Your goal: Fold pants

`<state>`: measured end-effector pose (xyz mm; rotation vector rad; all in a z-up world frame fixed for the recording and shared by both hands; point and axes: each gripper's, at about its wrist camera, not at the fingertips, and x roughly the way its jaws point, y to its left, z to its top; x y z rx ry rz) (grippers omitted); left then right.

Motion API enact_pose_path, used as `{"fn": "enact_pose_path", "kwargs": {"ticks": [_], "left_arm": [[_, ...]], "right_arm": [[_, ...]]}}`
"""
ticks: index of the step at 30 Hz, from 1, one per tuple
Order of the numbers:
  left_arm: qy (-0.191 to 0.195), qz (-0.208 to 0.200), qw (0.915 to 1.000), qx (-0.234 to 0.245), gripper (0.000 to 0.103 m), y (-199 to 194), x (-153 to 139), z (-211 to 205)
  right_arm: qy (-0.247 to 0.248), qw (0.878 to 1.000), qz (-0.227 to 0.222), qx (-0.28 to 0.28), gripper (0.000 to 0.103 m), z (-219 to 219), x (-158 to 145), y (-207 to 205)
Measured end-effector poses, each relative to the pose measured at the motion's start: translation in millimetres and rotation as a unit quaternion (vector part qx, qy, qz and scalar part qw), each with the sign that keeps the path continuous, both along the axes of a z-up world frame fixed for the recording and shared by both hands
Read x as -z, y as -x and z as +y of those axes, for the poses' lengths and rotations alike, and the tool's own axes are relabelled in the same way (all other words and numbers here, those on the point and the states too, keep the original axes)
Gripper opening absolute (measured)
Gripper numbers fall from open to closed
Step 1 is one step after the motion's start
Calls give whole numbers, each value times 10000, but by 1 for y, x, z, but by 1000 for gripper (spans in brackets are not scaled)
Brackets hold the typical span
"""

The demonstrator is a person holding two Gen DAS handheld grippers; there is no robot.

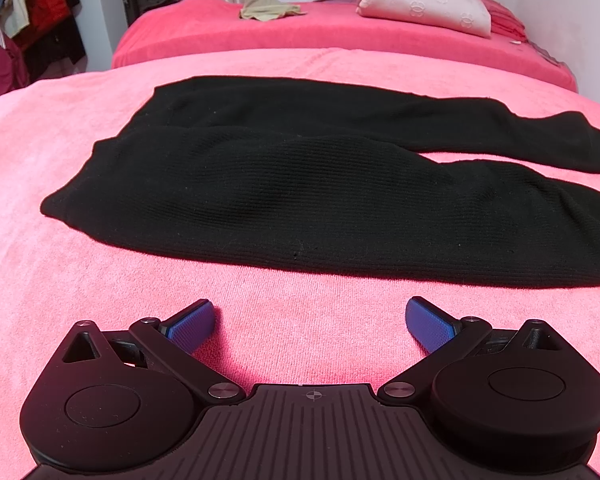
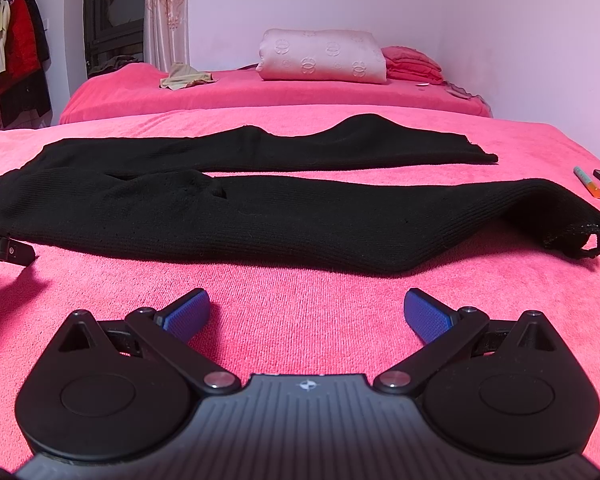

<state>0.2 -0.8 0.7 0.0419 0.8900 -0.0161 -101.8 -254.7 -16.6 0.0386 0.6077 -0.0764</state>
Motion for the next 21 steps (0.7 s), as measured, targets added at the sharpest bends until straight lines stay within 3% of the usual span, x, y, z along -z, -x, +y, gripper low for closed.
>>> {"fn": "enact_pose_path", "kwargs": {"ticks": [21], "left_arm": [[-3,0,10000,1,103,0,0,0]], "right_arm": [[16,10000,-22,3,103,1,1,1]]}}
